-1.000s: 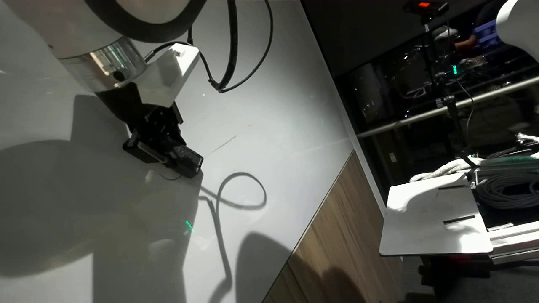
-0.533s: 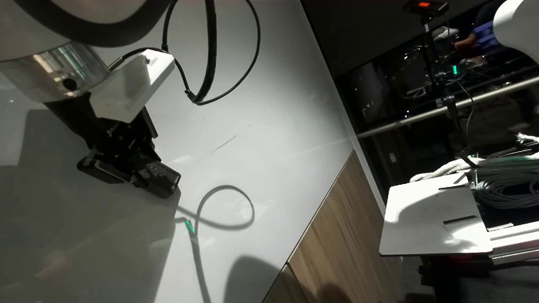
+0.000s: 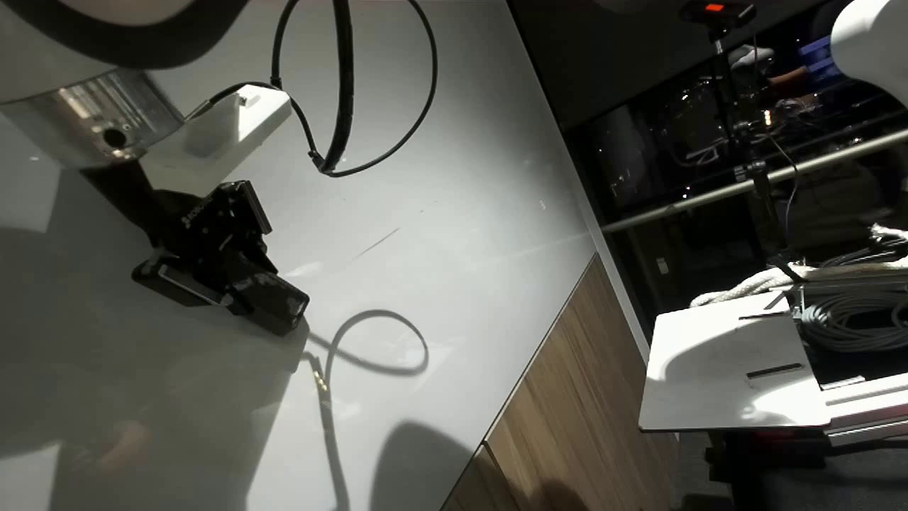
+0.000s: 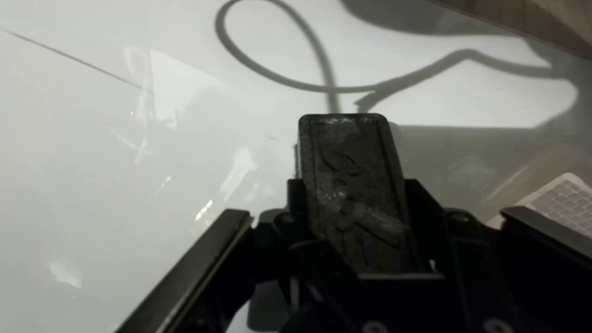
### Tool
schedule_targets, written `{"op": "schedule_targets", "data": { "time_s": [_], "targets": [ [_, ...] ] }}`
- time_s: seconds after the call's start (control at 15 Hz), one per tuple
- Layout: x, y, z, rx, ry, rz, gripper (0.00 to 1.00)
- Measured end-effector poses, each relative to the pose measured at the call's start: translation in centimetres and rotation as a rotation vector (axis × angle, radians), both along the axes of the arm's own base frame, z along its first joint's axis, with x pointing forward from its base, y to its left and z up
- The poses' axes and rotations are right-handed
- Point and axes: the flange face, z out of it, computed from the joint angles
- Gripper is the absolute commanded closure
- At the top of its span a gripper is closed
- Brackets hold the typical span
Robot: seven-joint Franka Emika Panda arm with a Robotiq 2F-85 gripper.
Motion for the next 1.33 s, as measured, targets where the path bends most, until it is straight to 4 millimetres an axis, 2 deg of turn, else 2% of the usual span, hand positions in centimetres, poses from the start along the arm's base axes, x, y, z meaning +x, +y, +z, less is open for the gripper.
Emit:
{"op": "schedule_targets", "data": {
  "time_s": [0.33,0.67,1.0,1.33],
  "targets": [
    [1.0,-3.9,-0.1,0.034,0.054,-0.074,0.71],
    [1.2,-9.2,0.5,0.034,0.042,-0.179,0.71],
    [1.0,-16.5,1.4,0.043,-0.005,-0.286,0.71],
    [0.5,-26.8,2.5,0.059,-0.072,-0.407,0.71]
  ]
}}
